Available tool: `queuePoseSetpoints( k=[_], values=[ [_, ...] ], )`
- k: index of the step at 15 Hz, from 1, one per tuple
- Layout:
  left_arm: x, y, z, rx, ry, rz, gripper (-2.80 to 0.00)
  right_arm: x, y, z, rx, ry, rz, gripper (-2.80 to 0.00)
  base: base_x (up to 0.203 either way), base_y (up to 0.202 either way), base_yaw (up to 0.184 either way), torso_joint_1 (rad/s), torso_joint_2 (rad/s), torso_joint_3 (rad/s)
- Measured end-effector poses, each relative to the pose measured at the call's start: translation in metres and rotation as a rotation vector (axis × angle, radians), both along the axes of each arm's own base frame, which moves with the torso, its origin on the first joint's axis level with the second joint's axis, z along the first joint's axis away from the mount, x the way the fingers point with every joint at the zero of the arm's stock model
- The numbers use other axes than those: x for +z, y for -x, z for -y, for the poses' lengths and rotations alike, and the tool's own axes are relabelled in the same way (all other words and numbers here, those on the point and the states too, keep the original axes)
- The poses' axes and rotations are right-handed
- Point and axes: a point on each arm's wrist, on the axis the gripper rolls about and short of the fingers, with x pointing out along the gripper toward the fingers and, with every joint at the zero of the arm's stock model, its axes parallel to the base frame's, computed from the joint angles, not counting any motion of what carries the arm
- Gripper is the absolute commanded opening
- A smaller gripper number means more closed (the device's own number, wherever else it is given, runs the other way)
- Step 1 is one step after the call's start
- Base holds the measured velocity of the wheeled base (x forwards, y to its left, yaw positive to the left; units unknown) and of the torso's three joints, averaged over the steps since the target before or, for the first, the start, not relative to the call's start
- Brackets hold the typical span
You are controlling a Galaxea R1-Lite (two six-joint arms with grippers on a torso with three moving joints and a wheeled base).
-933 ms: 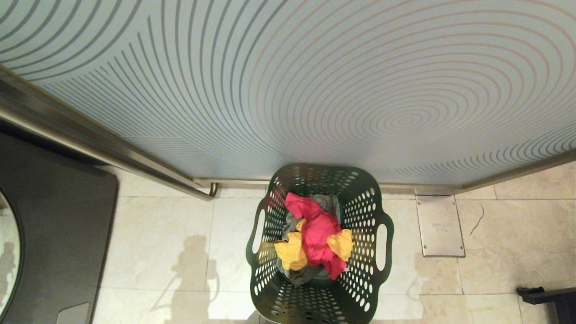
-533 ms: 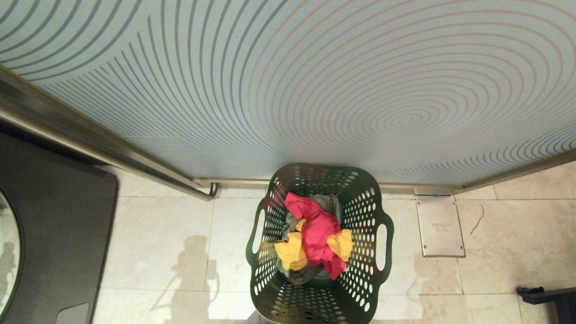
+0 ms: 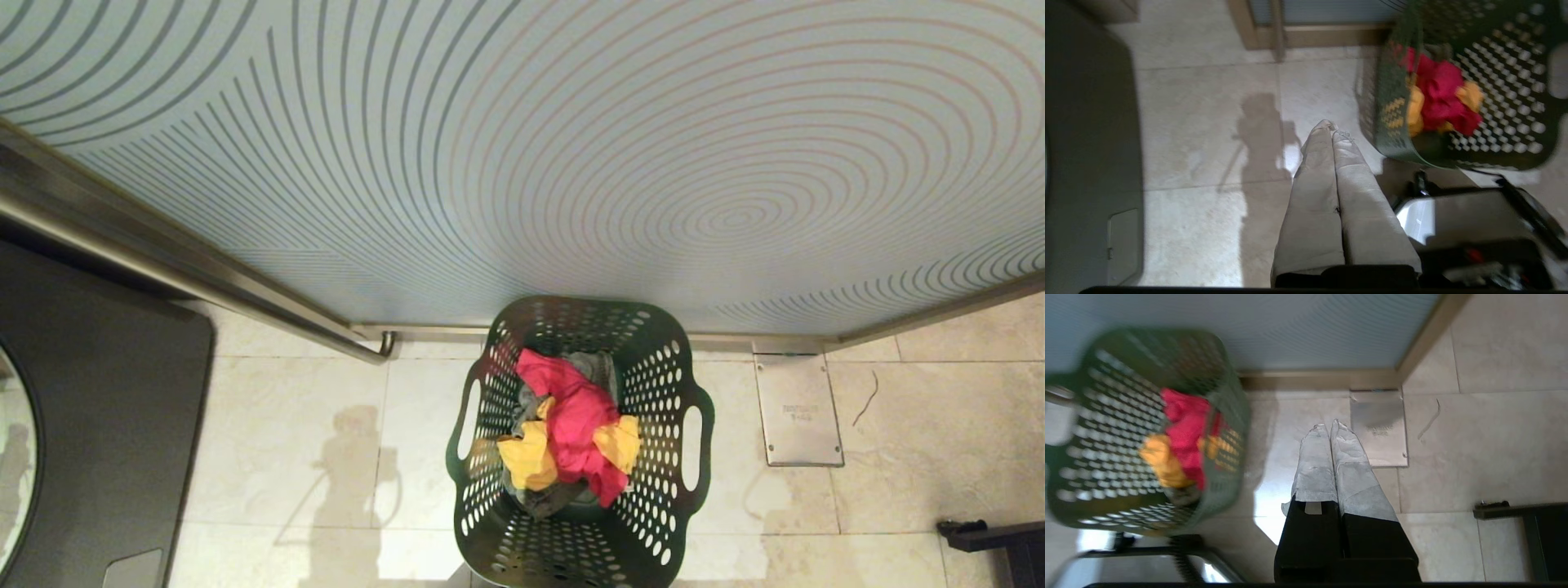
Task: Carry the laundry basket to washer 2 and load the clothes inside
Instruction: Pick up the clothes basket and put it beside the washing machine
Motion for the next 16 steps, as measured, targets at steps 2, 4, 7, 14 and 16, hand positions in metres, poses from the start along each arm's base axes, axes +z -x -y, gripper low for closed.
queuePoseSetpoints(
  k=[2, 4, 7, 14, 16],
  values=[
    [0.032, -0.007, 0.001, -0.065, 0.014, -0.083, -2.8, 0.03, -0.008, 0.0, 0.014, -0.065, -0.127, -2.8, 0.0, 0.0, 0.0, 0.0, 0.0, 0.0],
    [0.049, -0.029, 0.003, -0.164, 0.04, -0.235, -2.8, 0.045, -0.033, -0.001, 0.027, -0.133, -0.3, -2.8, 0.0, 0.0, 0.0, 0.0, 0.0, 0.0],
    [0.046, -0.08, 0.009, -0.329, 0.099, -0.532, -2.8, 0.05, -0.096, -0.002, 0.047, -0.207, -0.492, -2.8, 0.0, 0.0, 0.0, 0.0, 0.0, 0.0],
    [0.003, -0.176, 0.031, -0.404, 0.208, -0.949, -2.8, 0.008, -0.23, -0.004, 0.053, -0.342, -0.565, -2.8, 0.0, 0.0, 0.0, 0.0, 0.0, 0.0],
    [-0.006, -0.2, 0.045, -0.407, 0.16, -0.954, -2.8, 0.001, -0.257, -0.009, 0.101, -0.357, -0.558, -2.8, 0.0, 0.0, 0.0, 0.0, 0.0, 0.0]
  ],
)
